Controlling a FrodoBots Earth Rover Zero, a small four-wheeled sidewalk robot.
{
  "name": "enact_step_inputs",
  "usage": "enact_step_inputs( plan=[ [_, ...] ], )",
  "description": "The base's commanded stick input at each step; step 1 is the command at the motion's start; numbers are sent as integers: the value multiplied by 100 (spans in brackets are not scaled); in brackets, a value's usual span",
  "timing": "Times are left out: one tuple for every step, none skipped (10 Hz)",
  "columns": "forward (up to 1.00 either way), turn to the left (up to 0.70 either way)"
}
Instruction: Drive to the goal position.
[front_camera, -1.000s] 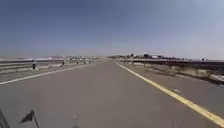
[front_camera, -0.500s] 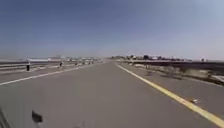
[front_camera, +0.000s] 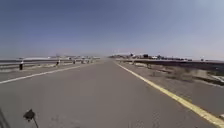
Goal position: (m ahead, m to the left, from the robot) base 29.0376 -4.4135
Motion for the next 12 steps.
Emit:
enact_step_inputs(
  plan=[
    [100,0],
    [100,0],
    [100,0],
    [100,0],
    [100,0],
    [100,0],
    [100,0],
    [100,0],
    [100,0],
    [100,0],
    [100,0],
    [100,0]
  ],
)
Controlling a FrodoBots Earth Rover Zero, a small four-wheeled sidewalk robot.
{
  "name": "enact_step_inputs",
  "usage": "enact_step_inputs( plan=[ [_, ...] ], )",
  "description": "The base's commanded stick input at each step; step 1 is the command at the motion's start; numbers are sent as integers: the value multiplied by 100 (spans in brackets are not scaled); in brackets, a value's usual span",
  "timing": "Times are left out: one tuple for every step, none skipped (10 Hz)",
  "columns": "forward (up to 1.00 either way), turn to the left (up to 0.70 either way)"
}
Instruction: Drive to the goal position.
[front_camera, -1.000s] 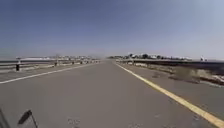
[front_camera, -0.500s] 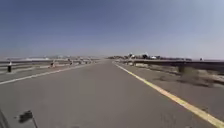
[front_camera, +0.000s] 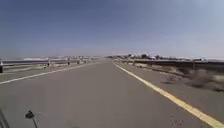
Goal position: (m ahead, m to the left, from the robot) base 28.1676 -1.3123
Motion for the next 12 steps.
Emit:
enact_step_inputs(
  plan=[
    [100,0],
    [100,0],
    [100,0],
    [100,0],
    [100,0],
    [100,0],
    [100,0],
    [100,0],
    [100,0],
    [100,0],
    [100,0],
    [100,0]
  ],
)
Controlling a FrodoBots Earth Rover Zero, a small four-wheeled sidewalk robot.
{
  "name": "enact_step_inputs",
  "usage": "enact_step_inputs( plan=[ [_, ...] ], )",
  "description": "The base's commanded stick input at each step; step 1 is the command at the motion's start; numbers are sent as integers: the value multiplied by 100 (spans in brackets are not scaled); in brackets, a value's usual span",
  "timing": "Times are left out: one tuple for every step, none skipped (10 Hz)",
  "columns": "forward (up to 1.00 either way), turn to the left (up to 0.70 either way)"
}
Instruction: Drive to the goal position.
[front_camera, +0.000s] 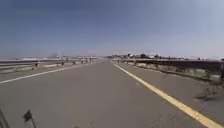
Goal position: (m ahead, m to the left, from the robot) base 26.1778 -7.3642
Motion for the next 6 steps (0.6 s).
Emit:
enact_step_inputs(
  plan=[
    [100,0],
    [100,0],
    [100,5],
    [100,18],
    [100,22],
    [100,9]
  ],
)
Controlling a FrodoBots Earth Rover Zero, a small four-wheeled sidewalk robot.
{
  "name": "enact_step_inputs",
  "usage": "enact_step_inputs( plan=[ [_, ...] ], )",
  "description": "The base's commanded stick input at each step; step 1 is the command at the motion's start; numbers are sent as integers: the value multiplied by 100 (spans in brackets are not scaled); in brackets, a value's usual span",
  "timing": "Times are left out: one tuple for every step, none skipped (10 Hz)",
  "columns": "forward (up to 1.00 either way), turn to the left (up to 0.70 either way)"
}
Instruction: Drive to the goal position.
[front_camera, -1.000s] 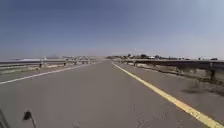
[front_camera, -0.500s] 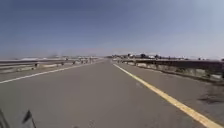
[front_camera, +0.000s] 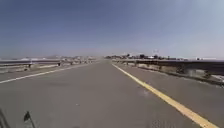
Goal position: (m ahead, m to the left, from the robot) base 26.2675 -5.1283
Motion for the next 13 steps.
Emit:
enact_step_inputs(
  plan=[
    [100,0],
    [100,0],
    [100,0],
    [100,0],
    [100,0],
    [100,0],
    [100,0],
    [100,0],
    [100,0],
    [100,0],
    [100,0],
    [100,0],
    [100,0]
  ],
)
